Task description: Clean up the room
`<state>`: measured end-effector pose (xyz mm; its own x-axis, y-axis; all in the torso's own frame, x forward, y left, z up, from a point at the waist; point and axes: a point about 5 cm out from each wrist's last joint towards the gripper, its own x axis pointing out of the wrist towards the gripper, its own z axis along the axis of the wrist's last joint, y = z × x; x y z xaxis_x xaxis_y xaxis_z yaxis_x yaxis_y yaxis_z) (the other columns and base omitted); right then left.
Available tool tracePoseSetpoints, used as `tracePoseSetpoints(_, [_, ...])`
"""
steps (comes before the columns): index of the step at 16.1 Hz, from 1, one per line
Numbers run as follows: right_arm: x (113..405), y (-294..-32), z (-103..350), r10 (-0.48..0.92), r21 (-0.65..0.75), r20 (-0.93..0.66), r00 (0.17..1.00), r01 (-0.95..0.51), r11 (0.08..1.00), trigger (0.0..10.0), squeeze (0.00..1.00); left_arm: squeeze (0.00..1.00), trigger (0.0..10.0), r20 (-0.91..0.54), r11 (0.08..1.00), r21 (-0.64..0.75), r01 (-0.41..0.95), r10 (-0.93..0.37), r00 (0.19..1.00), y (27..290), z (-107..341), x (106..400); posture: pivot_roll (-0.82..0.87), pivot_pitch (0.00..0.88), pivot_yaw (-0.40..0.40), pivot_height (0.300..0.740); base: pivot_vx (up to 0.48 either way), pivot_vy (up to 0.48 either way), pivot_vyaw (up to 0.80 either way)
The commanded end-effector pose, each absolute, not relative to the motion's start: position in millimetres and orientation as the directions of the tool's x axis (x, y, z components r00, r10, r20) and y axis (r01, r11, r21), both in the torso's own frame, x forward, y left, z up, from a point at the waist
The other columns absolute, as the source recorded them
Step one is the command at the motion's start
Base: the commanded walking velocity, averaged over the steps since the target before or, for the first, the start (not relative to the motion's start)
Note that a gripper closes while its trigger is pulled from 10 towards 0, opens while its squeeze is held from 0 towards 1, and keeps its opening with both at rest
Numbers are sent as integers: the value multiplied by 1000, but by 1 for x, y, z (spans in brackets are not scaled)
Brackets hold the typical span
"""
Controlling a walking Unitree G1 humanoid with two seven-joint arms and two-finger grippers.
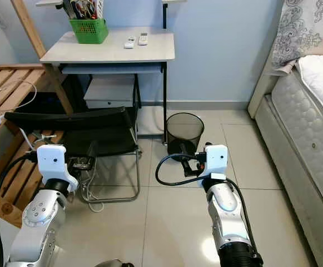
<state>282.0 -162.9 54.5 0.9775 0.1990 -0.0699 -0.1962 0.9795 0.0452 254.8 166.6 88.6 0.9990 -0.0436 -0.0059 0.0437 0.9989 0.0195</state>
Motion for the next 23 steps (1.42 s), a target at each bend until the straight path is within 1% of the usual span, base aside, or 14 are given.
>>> tracePoseSetpoints(1, [270,-127,31,237,197,-260,936,-189,962,10000,0,0,10000,-184,992,-96,85,-102,978,170,70,261,-136,0,168,740,0,0,0])
tracePoseSetpoints(4, [270,-127,31,237,197,-260,936,-189,962,10000,0,0,10000,-184,992,-96,85,-102,978,170,70,261,-136,0,168,740,0,0,0])
tracePoseSetpoints(5, [285,-132,39,217,151,-240,946,-185,971,10000,0,0,10000,-175,992,-79,99,-112,978,165,67,268,-163,0,105,740,0,0,0])
tracePoseSetpoints(6, [306,-144,56,171,88,-180,969,-157,984,10000,0,0,10000,-155,990,-68,122,-132,979,161,64,280,-159,0,109,740,0,0,0])
tracePoseSetpoints(7, [304,-135,54,216,96,-178,960,-201,975,10000,0,0,10000,-155,991,-64,119,-128,980,163,63,278,-151,0,118,740,0,0,0])
tracePoseSetpoints(8, [302,-128,54,233,73,-173,957,-224,972,10000,0,0,10000,-152,990,-72,120,-130,980,163,63,278,-149,0,126,740,0,0,0])
tracePoseSetpoints(10, [304,-121,53,244,73,-184,952,-234,969,10000,0,0,10000,-135,989,-60,138,-145,980,161,64,283,-153,0,133,740,0,-214,0])
tracePoseSetpoints(11, [305,-121,54,251,52,-179,951,-245,968,10000,0,0,10000,-127,989,-83,126,-136,983,161,64,283,-155,0,138,740,240,-412,0])
tracePoseSetpoints(12, [308,-128,54,219,54,-183,958,-212,976,10000,0,0,10000,-114,987,-92,129,-139,984,159,67,286,-162,0,140,740,304,-368,0])
tracePoseSetpoints(14, [306,-134,51,200,45,-197,960,-195,980,10000,0,0,10000,-108,987,-83,137,-145,983,158,69,290,-167,0,146,740,326,-349,0])
tracePoseSetpoints(17, [303,-131,44,198,34,-214,957,-195,980,10000,0,0,10000,-101,985,-51,163,-168,981,160,71,294,-165,0,170,740,323,-350,0])
tracePoseSetpoints(19, [302,-131,42,195,36,-227,954,-192,981,10000,0,0,10000,-94,979,-29,202,-204,974,157,73,296,-166,0,171,740,0,0,-603])
tracePoseSetpoints(22, [305,-137,45,165,29,-202,965,-162,986,10000,0,0,10000,-93,950,7,312,-310,946,143,75,299,-166,0,174,740,0,437,-594])
tracePoseSetpoints(23, [305,-138,45,157,27,-203,967,-155,988,10000,0,0,10000,-100,948,25,318,-314,944,142,74,300,-167,0,175,740,0,0,-587])
